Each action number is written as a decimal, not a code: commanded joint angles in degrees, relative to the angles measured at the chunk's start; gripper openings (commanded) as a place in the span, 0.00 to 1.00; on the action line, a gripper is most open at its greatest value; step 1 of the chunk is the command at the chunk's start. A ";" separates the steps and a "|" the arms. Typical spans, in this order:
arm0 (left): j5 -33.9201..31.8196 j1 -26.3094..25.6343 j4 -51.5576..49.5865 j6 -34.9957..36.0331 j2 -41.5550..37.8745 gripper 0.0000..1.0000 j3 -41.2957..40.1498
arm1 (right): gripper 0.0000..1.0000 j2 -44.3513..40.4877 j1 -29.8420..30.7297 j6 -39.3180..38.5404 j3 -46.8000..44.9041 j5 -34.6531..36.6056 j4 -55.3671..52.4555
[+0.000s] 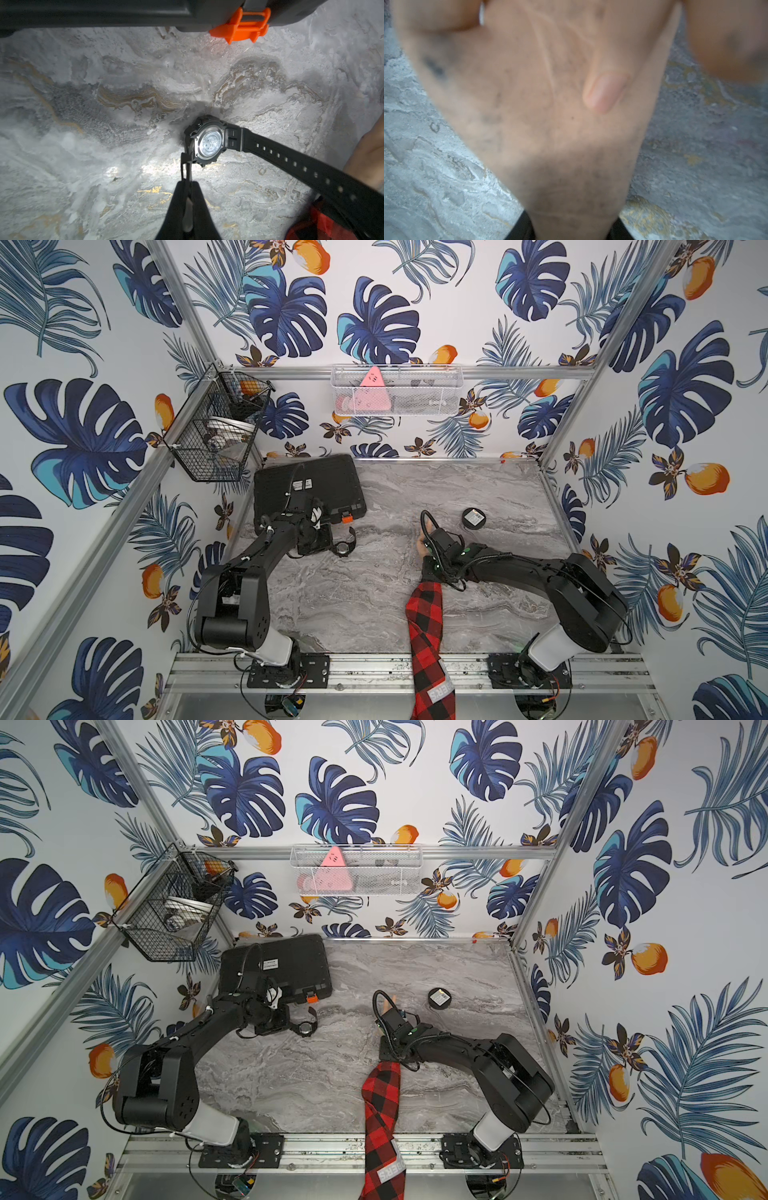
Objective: Take off the watch
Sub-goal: Place the watch at the center of the board.
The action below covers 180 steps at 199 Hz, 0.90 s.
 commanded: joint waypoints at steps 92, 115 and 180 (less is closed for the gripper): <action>-5.12 0.16 -2.08 2.30 -3.02 0.52 4.65 | 0.80 -4.86 -3.50 -2.85 4.52 1.92 -5.47; -6.71 0.14 -2.17 1.86 -4.12 0.61 7.17 | 0.87 -7.94 -6.98 -5.79 5.96 2.53 -7.69; -13.37 0.16 5.31 -2.04 -6.22 0.99 8.92 | 1.00 -9.51 -23.35 -17.79 12.61 8.83 -9.64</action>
